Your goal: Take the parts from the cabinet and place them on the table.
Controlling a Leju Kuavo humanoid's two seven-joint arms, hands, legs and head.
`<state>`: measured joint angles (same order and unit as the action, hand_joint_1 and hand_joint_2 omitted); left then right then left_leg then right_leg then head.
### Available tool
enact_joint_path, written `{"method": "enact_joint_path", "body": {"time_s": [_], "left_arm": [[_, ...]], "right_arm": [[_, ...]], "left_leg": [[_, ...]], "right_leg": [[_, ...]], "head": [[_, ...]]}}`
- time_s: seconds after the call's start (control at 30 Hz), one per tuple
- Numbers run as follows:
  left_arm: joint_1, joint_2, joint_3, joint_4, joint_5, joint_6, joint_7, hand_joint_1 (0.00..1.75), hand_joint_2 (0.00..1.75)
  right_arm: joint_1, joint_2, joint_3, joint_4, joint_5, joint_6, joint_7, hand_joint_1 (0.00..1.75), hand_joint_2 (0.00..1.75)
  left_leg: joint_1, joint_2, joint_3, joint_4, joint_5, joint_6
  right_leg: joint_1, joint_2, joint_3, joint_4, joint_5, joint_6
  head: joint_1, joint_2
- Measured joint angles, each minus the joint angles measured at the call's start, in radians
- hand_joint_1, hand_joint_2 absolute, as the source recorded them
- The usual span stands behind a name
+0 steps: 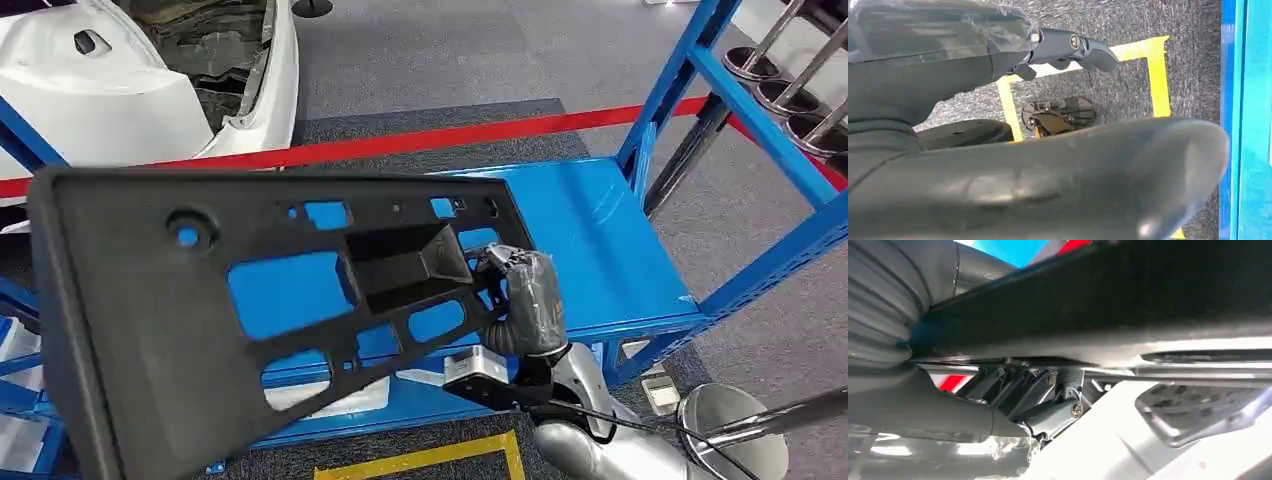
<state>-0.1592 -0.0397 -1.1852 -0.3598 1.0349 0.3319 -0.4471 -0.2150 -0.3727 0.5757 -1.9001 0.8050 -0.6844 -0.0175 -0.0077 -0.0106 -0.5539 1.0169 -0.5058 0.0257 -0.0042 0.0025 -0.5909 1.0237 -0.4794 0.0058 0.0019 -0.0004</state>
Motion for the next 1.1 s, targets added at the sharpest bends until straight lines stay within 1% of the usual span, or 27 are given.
{"method": "enact_joint_path", "body": {"time_s": [0.07,0.17,0.23,0.37,0.43,0.6,0.63,0.83,1.1], "left_arm": [[0.000,0.000,0.003,0.000,0.003,0.002,-0.005,0.00,0.00],[0.005,0.000,0.005,0.000,0.013,0.007,-0.014,0.00,0.00],[0.008,0.000,0.005,0.000,0.017,0.007,-0.018,0.00,0.00],[0.010,0.000,0.005,0.000,0.019,0.007,-0.022,0.00,0.00],[0.009,0.000,0.005,0.000,0.019,0.007,-0.022,0.00,0.00],[0.009,-0.001,0.005,0.000,0.014,0.006,-0.021,0.00,0.00],[0.009,-0.001,0.005,0.000,0.014,0.006,-0.021,0.00,1.75],[0.009,-0.001,0.005,0.000,0.009,0.005,-0.021,0.00,1.75],[0.009,-0.001,0.005,0.000,0.001,0.001,-0.019,0.00,1.75]], "right_arm": [[0.025,0.019,-0.015,-0.014,-0.035,0.000,-0.050,1.75,1.75],[0.083,0.066,-0.031,-0.024,-0.094,0.000,-0.142,1.75,1.75],[0.119,0.096,-0.031,-0.025,-0.116,0.000,-0.178,1.75,1.75],[0.178,0.150,-0.032,-0.023,-0.187,0.000,-0.220,1.75,1.75],[0.199,0.174,-0.032,-0.020,-0.197,0.000,-0.231,1.75,1.75],[0.237,0.209,-0.041,-0.016,-0.180,0.000,-0.224,1.75,1.75],[0.240,0.213,-0.042,-0.016,-0.177,0.000,-0.221,1.75,1.75],[0.245,0.219,-0.047,-0.016,-0.143,-0.001,-0.171,1.75,1.75],[0.249,0.219,-0.055,-0.016,-0.141,-0.001,-0.160,1.75,1.75]], "left_leg": [[0.000,0.000,0.001,0.000,0.000,0.000],[0.000,0.000,0.001,0.000,0.000,0.000],[0.000,0.000,0.001,0.000,-0.001,0.000],[0.000,0.000,0.001,-0.001,-0.001,-0.001],[0.000,0.000,0.001,-0.001,-0.001,-0.001],[0.000,0.000,0.001,-0.001,-0.001,-0.001],[0.000,0.000,0.001,-0.001,-0.001,-0.001],[0.000,0.000,0.001,-0.001,-0.001,-0.001],[0.000,0.000,0.001,-0.001,-0.001,-0.001]], "right_leg": [[0.000,0.000,0.001,0.000,0.000,0.000],[0.000,0.000,0.001,0.000,0.000,0.000],[0.000,0.000,0.001,0.000,-0.001,0.000],[0.000,0.000,0.001,0.000,-0.001,-0.001],[0.000,0.000,0.001,0.000,-0.001,-0.001],[0.000,0.000,0.001,0.000,-0.001,-0.001],[0.000,0.000,0.001,0.000,-0.001,-0.001],[0.000,0.001,0.001,0.000,-0.001,-0.001],[0.000,0.001,0.001,0.000,-0.001,-0.001]], "head": [[0.000,0.000],[0.000,0.000],[0.000,0.000],[0.000,0.000],[0.000,0.000],[0.000,0.000],[0.000,0.000],[0.000,0.000],[0.000,0.000]]}}
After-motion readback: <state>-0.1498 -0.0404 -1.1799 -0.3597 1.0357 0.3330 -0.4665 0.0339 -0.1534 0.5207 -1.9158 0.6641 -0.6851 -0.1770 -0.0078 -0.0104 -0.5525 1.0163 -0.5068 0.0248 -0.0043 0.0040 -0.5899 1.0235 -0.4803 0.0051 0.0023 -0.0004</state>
